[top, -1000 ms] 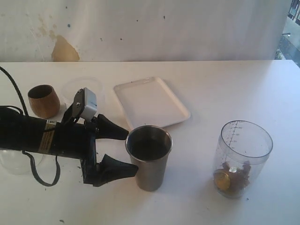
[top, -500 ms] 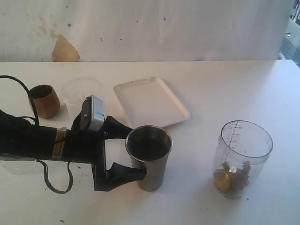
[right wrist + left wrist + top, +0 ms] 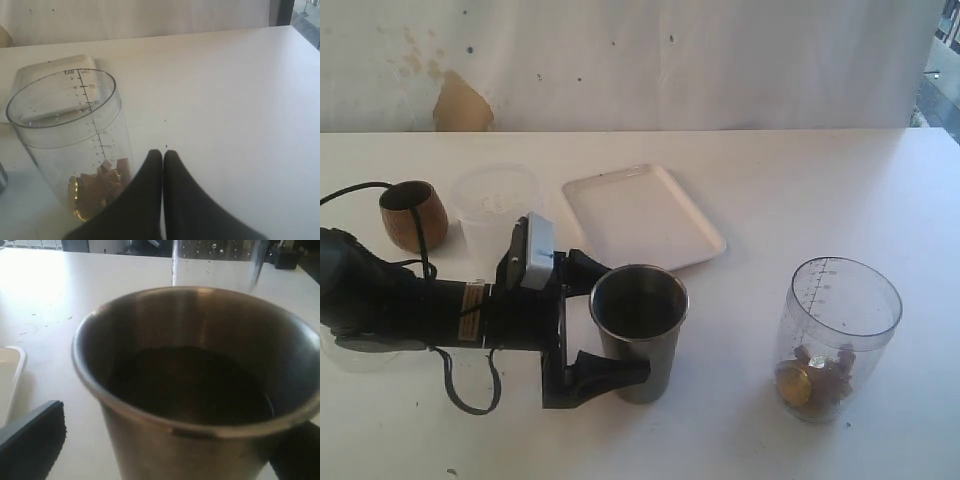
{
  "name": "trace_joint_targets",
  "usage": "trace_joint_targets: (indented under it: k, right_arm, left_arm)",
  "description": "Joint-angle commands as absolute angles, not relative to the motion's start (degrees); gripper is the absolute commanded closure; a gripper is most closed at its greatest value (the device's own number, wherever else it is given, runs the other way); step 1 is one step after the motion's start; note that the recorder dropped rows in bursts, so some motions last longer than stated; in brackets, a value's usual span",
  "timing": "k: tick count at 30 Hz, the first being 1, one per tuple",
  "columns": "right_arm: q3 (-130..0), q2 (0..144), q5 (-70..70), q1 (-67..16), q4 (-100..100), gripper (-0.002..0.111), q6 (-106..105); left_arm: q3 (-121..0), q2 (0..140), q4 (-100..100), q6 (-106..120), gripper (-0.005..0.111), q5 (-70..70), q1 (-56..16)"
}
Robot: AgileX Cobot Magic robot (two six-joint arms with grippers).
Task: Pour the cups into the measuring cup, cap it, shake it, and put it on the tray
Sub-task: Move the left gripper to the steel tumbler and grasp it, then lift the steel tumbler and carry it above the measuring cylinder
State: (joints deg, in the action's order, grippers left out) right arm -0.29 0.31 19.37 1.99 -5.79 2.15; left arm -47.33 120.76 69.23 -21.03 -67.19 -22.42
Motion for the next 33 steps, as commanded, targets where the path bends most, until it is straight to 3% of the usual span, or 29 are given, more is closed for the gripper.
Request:
trace_joint_targets:
  k: [1, 29, 31, 33]
  right_arm:
    - [0.0, 0.0, 19.25, 1.73, -5.77, 0.108, 2.23]
    - [0.0, 0.0, 19.25, 1.73, -5.77, 0.108, 2.23]
    - [0.0, 0.0, 19.25, 1.73, -5.77, 0.108, 2.23]
    - [0.0, 0.0, 19.25, 1.73, -5.77, 0.108, 2.23]
  left_arm:
    - [-49.85, 122.88, 68.07, -20.82, 0.002, -67.22, -24.73]
    - [-50.84, 123.63, 66.88, -25.41, 0.002, -68.82, -25.46]
    - [-50.84, 123.63, 66.88, -25.52, 0.004, -68.7, -25.46]
    - [-50.84, 123.63, 66.88, -25.61, 0.014, -68.7, -25.46]
